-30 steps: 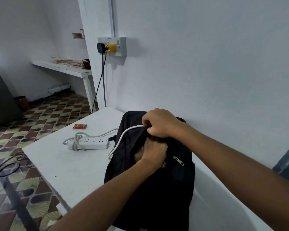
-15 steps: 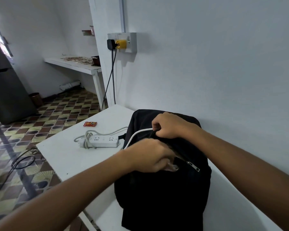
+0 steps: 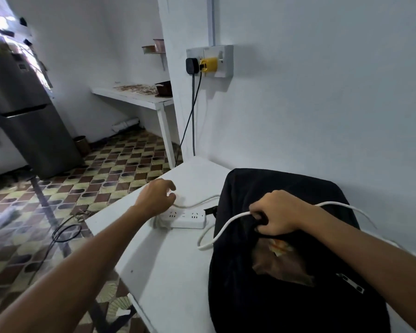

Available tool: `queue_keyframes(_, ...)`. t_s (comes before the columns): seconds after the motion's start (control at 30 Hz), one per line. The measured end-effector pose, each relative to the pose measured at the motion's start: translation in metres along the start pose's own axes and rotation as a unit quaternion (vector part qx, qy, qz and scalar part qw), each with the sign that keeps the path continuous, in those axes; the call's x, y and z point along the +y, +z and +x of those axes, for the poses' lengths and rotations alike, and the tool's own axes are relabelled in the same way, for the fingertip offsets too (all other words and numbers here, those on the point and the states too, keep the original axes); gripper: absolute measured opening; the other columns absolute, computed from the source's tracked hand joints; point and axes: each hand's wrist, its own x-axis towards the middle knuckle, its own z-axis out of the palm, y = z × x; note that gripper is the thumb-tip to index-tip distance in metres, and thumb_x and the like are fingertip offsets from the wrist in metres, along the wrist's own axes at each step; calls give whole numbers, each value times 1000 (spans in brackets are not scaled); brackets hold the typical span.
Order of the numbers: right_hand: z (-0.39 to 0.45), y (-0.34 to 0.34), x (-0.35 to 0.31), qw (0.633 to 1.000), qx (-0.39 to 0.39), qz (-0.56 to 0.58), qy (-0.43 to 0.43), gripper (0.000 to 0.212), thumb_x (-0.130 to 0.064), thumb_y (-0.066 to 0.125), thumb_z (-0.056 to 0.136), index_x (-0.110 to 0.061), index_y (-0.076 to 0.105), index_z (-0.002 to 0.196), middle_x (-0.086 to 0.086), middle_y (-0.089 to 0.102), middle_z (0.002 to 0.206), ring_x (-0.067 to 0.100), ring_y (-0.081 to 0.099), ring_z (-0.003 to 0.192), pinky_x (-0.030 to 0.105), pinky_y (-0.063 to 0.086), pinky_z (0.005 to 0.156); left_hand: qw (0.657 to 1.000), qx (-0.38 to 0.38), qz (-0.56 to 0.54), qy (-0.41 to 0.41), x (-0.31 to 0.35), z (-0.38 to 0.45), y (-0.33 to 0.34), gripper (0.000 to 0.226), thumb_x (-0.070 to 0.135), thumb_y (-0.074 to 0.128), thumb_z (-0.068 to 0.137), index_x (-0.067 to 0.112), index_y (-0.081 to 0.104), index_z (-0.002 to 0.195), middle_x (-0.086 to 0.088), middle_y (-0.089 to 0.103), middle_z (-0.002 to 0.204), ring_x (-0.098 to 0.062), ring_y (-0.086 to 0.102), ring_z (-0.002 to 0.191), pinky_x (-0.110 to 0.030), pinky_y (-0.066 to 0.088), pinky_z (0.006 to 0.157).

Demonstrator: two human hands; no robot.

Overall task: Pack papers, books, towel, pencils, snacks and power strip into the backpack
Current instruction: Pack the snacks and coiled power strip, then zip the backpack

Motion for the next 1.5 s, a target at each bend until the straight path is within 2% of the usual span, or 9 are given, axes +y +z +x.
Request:
queue_keyframes(0.23, 17, 12, -3, 1000, -29, 7, -10, 30, -52, 54, 69, -25, 43, 74, -9, 54, 66, 12, 48, 62, 22, 30, 59, 995, -30, -32, -91, -72, 53, 27, 28, 3, 52, 86, 7, 66, 110, -14, 66, 110, -30, 60, 101, -40, 50, 89)
queue_keyframes(0.37, 25, 14, -6, 1000, -20, 5, -15, 30, -54, 55, 68, -27, 44, 75, -9, 52, 66, 14, 47, 61, 26, 26, 60, 992, -89, 30, -80, -103, 79, 39, 23, -1, 47, 87, 3, 61, 105, -17, 65, 105, -32, 60, 97, -37, 48, 83)
queue_keyframes(0.57, 28, 20, -8, 1000, -21, 0, -8, 33, -54, 56, 68, -24, 44, 77, -4, 59, 71, 19, 50, 62, 31, 36, 63, 989, -129, 49, -54, -115, 97, 72, 36, 12, 42, 96, 7, 54, 129, -21, 59, 122, -34, 54, 111, -41, 43, 96)
queue_keyframes(0.7, 28, 24, -8, 1000, -10, -6, -6, 34, -54, 55, 67, -24, 42, 76, -2, 61, 72, 22, 55, 64, 30, 34, 61, 991, -90, 93, -32, -115, 104, 82, 28, 26, 45, 98, 10, 60, 116, -19, 62, 99, -31, 59, 92, -40, 48, 84)
queue_keyframes(1.03, 24, 34, -7, 998, 56, 1, -18, 34, -51, 57, 66, -23, 39, 71, -1, 59, 66, 24, 50, 54, 29, 32, 55, 999, -33, 29, -32, -96, 104, 81, 12, 10, 66, 84, 2, 69, 92, -19, 69, 89, -30, 59, 78, -34, 42, 67)
queue_keyframes(1.17, 22, 39, -5, 996, 88, 0, -25, 35, -55, 41, 65, -20, 43, 70, -1, 57, 62, 23, 47, 48, 28, 32, 51, 994, 65, -25, 86, -43, 92, 53, 14, 17, 68, 86, 3, 69, 90, -12, 62, 75, -26, 55, 66, -33, 41, 60)
queue_keyframes(1.27, 19, 44, -5, 993, 119, 1, -27, 39, -55, 38, 64, -18, 49, 68, -1, 55, 59, 23, 47, 46, 29, 38, 49, 961, 117, -74, 238, 23, 64, 26, 16, 4, 69, 82, 3, 69, 98, -8, 62, 79, -19, 53, 69, -40, 50, 65)
queue_keyframes(1.33, 19, 41, -3, 994, 108, 19, -2, 38, -56, 39, 65, -19, 48, 69, -3, 56, 63, 22, 50, 52, 31, 40, 54, 932, 129, -119, 318, 64, 36, 11, 19, 6, 66, 83, 4, 68, 101, -6, 62, 85, -18, 56, 74, -32, 49, 70)
queue_keyframes(1.5, 12, 16, 5, 980, 60, 159, 106, 24, -37, 67, 71, -24, 50, 61, -8, 50, 58, 12, 46, 60, 27, 32, 59, 874, 173, -160, 424, 135, -40, 1, 23, 5, 66, 81, -4, 69, 103, -14, 64, 95, -24, 61, 83, -28, 50, 72)
